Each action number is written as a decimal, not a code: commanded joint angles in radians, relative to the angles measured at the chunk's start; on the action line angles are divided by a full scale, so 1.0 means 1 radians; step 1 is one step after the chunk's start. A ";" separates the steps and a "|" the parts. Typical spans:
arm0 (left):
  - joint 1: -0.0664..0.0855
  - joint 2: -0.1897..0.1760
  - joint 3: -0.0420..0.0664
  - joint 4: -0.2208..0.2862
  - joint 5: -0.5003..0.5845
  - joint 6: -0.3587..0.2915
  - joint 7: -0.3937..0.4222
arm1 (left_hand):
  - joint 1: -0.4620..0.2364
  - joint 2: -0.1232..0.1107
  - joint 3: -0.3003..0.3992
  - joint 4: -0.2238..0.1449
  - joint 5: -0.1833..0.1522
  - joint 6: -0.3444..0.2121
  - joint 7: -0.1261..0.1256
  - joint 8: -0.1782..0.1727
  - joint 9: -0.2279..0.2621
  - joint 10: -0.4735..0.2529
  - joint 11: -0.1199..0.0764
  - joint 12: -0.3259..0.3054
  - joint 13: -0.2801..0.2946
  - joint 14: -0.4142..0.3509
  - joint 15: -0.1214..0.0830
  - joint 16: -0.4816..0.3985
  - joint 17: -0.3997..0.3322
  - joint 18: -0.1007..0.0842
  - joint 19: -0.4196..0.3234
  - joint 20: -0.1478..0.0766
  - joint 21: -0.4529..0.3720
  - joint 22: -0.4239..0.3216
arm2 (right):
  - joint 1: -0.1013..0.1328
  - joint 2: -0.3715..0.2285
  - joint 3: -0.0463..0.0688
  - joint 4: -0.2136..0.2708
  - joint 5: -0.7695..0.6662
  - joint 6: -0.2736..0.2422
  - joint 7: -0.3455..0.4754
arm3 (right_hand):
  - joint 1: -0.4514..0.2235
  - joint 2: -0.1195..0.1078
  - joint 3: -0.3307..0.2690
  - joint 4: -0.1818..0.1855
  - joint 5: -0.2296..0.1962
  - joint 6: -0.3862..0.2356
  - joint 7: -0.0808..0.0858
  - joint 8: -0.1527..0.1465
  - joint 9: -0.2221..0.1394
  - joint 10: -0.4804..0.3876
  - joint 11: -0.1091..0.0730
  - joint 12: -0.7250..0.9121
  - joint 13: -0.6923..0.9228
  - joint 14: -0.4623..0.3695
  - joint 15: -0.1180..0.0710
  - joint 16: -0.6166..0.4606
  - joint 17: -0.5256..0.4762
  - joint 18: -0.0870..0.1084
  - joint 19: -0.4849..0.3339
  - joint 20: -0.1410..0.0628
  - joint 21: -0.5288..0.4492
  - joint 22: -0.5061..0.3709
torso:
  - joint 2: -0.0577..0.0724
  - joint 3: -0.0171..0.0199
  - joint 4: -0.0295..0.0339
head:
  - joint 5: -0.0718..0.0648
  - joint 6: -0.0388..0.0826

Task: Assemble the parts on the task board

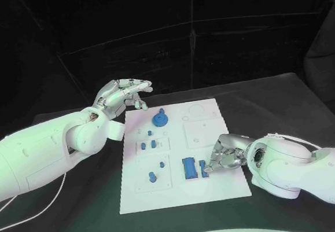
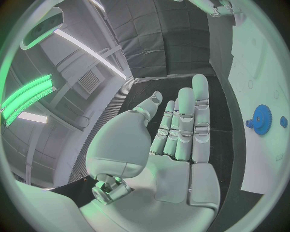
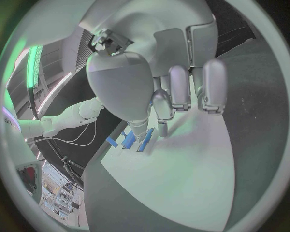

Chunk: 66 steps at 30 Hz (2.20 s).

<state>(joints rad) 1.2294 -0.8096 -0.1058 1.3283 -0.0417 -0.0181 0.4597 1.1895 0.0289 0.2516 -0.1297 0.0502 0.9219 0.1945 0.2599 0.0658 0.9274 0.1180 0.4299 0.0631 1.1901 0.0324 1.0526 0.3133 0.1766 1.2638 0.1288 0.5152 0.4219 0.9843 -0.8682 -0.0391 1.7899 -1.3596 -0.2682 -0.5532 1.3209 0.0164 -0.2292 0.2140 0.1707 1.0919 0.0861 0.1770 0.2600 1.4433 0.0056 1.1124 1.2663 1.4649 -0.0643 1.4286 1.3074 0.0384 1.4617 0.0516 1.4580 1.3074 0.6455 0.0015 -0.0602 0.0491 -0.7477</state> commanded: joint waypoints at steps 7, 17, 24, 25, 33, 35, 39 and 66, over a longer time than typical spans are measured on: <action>0.002 0.003 0.001 -0.005 0.000 0.010 0.016 | 0.003 0.009 -0.013 0.002 -0.001 0.006 -0.003 -0.006 0.000 0.003 0.003 -0.004 0.001 -0.009 -0.001 0.005 -0.002 0.005 0.007 -0.001 -0.007 -0.003 | 0.020 -0.051 0.001 0.012 0.319 -0.127 0.349 | 0.040 0.016 -0.003 -0.027 0.018 -0.047 0.015 -0.022 -0.008 -0.049 0.011 -0.110 -0.070 0.036 0.012 -0.064 -0.080 0.024 -0.064 0.008 -0.068 0.061 | -0.007 -0.0046 0.0041 | -0.012 0.034; 0.002 0.020 0.000 -0.046 0.014 -0.001 0.028 | 0.001 0.010 -0.017 0.003 -0.001 0.007 -0.003 -0.006 0.001 0.005 0.002 -0.004 0.001 -0.011 0.000 0.004 -0.003 0.005 0.005 -0.001 -0.008 -0.004 | 0.108 -0.006 0.002 -0.227 0.874 -0.133 0.764 | 0.206 0.072 0.055 -0.125 0.037 -0.110 0.065 -0.062 -0.034 -0.320 0.058 -0.781 -0.583 -0.235 0.062 -0.781 -0.772 0.140 -0.498 0.048 -0.711 -0.522 | -0.035 -0.0230 0.0070 | -0.026 0.103; 0.002 0.035 0.000 -0.090 0.063 -0.034 0.044 | 0.012 0.017 -0.040 0.000 0.001 0.010 0.003 -0.010 0.000 0.006 0.010 -0.010 0.000 -0.119 0.018 -0.081 -0.045 0.003 -0.085 0.009 -0.076 -0.041 | 0.131 0.085 0.011 -0.431 1.007 -0.052 0.916 | 0.239 0.077 0.072 -0.124 0.010 -0.122 0.104 -0.114 -0.085 -0.397 0.132 -1.031 -0.932 -0.452 0.179 -1.200 -1.028 0.125 -0.649 0.148 -1.061 -0.767 | -0.047 -0.0285 -0.0020 | -0.018 0.155; 0.001 0.040 0.000 -0.100 0.070 -0.038 0.047 | 0.013 0.016 -0.043 0.000 0.005 0.010 0.004 -0.011 0.000 0.003 0.013 -0.013 0.000 -0.156 0.023 -0.116 -0.060 -0.004 -0.113 0.017 -0.096 -0.051 | 0.132 0.098 0.016 -0.454 1.015 -0.043 0.930 | 0.231 0.073 0.073 -0.130 0.010 -0.121 0.103 -0.113 -0.097 -0.386 0.136 -1.042 -0.979 -0.437 0.182 -1.232 -1.061 0.137 -0.628 0.160 -1.097 -0.802 | -0.048 -0.0277 -0.0023 | -0.016 0.157; -0.012 0.068 0.000 -0.153 0.095 -0.068 0.082 | 0.025 0.040 -0.076 -0.002 -0.002 0.008 0.020 -0.032 -0.001 -0.002 0.041 -0.064 -0.001 -0.277 0.079 -0.458 -0.209 -0.004 -0.280 0.076 -0.265 -0.165 | 0.136 0.168 0.030 -0.564 1.040 -0.001 0.989 | 0.178 0.072 0.099 -0.181 0.012 -0.128 0.109 -0.114 -0.155 -0.377 0.147 -1.045 -1.155 -0.374 0.188 -1.340 -1.193 0.146 -0.538 0.179 -1.234 -0.942 | -0.054 -0.0276 0.0007 | -0.015 0.189; -0.014 0.071 0.000 -0.158 0.097 -0.073 0.089 | 0.027 0.041 -0.082 -0.004 -0.002 0.007 0.018 -0.040 -0.001 -0.001 0.044 -0.077 -0.001 -0.264 0.081 -0.501 -0.224 -0.001 -0.287 0.085 -0.281 -0.180 | 0.136 0.177 0.031 -0.576 1.041 0.002 0.994 | 0.164 0.072 0.106 -0.195 0.013 -0.130 0.113 -0.114 -0.165 -0.377 0.150 -1.043 -1.181 -0.359 0.188 -1.353 -1.214 0.146 -0.518 0.178 -1.255 -0.965 | -0.055 -0.0256 0.0026 | -0.012 0.194; -0.017 0.067 0.001 -0.147 0.065 -0.058 0.039 | -0.402 -0.029 -0.141 0.044 -0.050 -0.322 -0.058 -0.119 -0.066 -0.328 -0.013 -0.204 -0.063 -0.589 0.042 -0.701 -0.313 -0.053 -0.633 0.011 -0.365 -0.267 | 0.132 0.169 0.030 -0.558 1.005 -0.054 0.928 | -0.359 -0.016 0.150 -0.214 -0.051 -0.468 0.043 -0.177 -0.260 -0.752 0.095 -1.112 -1.266 -0.746 0.145 -1.429 -1.307 0.081 -0.848 0.098 -1.326 -1.086 | -0.057 -0.0243 0.0046 | -0.017 0.183; -0.169 0.032 0.099 0.217 0.043 -0.707 0.059 | -0.927 -0.029 -0.252 0.130 -0.050 -0.721 -0.194 -0.260 -0.066 -0.727 -0.118 -0.354 -0.063 -0.990 -0.032 -0.936 -0.313 -0.177 -1.053 -0.129 -0.515 -0.422 | 0.066 0.088 0.039 -0.220 1.360 -0.502 1.073 | -0.996 -0.016 0.229 -0.214 -0.171 -0.882 -0.086 -0.177 -0.260 -1.210 -0.006 -1.112 -1.266 -1.223 0.064 -1.429 -1.307 -0.038 -1.253 -0.052 -1.458 -1.233 | -0.101 -0.0015 0.0602 | -0.049 0.148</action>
<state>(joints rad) 1.0608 -0.7764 -0.0090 1.5357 0.0155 -0.5905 0.4988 0.3508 0.0008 0.0116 -0.0031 0.0037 0.2677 0.0163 0.0205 0.0015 0.2670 0.0054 0.1003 0.0013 0.2685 0.0015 0.1560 0.0016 0.0369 0.2810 0.0183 0.0254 0.0287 1.0485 -0.7796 -0.0017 1.5665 -0.0486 -0.7070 0.4809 0.4369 0.0008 -0.0060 -0.0003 0.0143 0.2830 0.0145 0.0039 0.0016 0.3135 0.0054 0.0056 0.0015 0.3258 0.0018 0.0047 0.0019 0.0375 0.2800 0.0263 0.0198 0.1003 0.5445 -0.0003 -0.0005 -0.0001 -0.6001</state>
